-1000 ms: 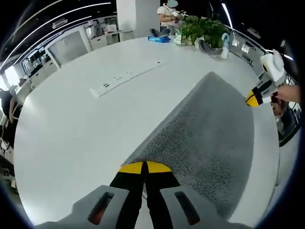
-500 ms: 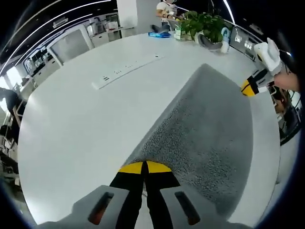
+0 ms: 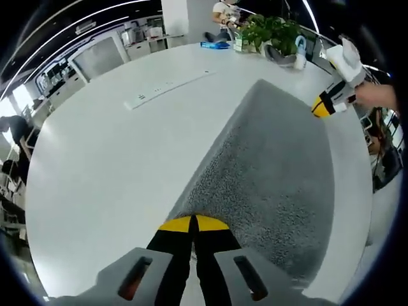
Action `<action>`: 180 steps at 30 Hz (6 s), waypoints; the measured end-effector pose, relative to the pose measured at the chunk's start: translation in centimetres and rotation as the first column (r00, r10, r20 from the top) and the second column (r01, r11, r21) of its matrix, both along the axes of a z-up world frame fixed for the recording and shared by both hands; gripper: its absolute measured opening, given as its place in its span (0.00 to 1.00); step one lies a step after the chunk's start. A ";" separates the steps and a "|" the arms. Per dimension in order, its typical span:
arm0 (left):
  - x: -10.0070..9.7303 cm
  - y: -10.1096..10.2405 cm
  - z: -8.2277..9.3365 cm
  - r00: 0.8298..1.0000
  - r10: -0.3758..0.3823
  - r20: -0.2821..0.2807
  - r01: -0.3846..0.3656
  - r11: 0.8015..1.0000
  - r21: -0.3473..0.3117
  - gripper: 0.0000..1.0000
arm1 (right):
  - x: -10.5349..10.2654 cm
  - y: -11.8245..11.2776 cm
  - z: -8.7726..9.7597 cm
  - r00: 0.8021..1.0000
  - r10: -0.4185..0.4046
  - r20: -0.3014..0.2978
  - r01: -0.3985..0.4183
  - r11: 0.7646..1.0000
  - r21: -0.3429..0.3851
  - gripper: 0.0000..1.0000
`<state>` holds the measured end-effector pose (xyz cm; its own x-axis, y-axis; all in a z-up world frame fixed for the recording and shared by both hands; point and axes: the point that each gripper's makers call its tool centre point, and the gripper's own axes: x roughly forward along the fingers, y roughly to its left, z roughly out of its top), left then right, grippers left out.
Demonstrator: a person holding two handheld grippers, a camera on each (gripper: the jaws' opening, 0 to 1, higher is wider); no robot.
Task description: Fold the towel on the table until its edges align and the towel forms a compact rectangular stack.
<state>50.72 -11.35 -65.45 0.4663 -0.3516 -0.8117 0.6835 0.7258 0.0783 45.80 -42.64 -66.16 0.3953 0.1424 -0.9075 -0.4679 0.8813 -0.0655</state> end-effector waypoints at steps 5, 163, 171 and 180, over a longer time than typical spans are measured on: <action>-1.0 0.1 0.0 1.000 0.001 0.003 -0.001 1.000 0.013 0.01 | 0.3 0.1 0.0 1.000 0.008 -0.003 -0.008 1.000 0.001 0.00; -14.7 -8.1 -0.1 0.983 0.163 -0.080 -0.164 0.987 -0.004 0.01 | 13.5 1.7 0.0 0.938 0.347 0.024 -0.339 0.927 -0.158 0.00; -14.7 -8.0 -0.1 0.974 0.216 -0.069 -0.218 0.976 -0.024 0.00 | 13.4 1.6 0.1 0.943 0.331 0.040 -0.327 0.941 -0.086 0.00; -14.8 -8.3 -0.1 0.961 0.269 -0.069 -0.272 0.962 -0.035 0.00 | 13.4 1.7 0.1 0.936 0.347 0.057 -0.344 0.937 -0.063 0.00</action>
<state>35.97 -19.60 -65.58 0.4977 -0.2549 -0.8291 0.4634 0.8861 0.0057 59.20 -40.91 -66.06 0.3893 0.2347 -0.8907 -0.7360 0.6607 -0.1475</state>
